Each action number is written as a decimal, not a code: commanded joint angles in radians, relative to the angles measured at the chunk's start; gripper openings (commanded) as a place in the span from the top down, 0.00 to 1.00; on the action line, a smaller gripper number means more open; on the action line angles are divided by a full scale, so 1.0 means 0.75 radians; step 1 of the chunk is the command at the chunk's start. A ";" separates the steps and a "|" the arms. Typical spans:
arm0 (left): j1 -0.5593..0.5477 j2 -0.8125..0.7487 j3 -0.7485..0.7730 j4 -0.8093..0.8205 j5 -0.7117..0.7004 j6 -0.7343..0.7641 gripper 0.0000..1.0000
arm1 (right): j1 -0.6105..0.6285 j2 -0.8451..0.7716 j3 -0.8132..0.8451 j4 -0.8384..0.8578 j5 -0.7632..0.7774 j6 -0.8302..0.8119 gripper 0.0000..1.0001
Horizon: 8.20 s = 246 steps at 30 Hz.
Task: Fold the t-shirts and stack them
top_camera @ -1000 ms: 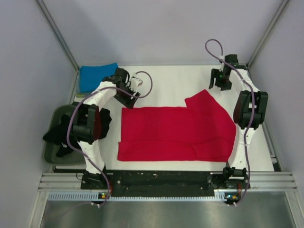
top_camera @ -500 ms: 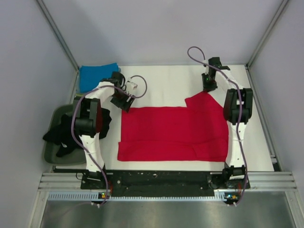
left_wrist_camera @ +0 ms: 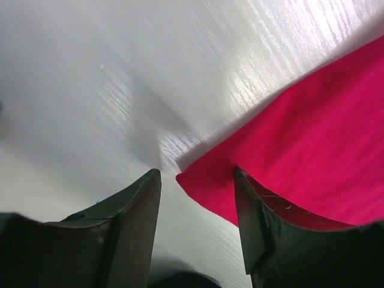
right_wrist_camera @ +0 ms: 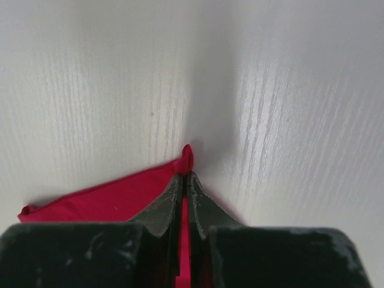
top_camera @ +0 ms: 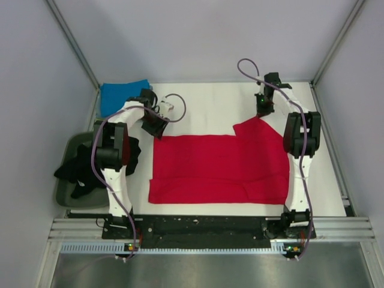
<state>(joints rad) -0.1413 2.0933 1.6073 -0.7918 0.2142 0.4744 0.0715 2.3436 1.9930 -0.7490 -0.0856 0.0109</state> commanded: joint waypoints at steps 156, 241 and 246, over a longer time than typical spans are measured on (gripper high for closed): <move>-0.147 -0.776 -1.112 0.358 -0.202 0.319 0.52 | -0.237 -0.558 -1.007 0.166 0.037 0.325 0.87; -0.149 -0.997 -1.006 -0.049 -0.048 0.237 0.45 | 0.275 -0.736 -0.888 0.117 -0.004 0.096 0.89; -0.149 -0.995 -1.008 -0.043 -0.034 0.235 0.46 | 0.375 -0.783 -0.915 0.123 0.108 0.245 0.65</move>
<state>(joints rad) -0.2523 1.3636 0.8230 -0.8169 0.1631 0.6590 0.2928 1.8000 1.2903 -0.6891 -0.0452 0.1097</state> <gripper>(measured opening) 0.546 0.285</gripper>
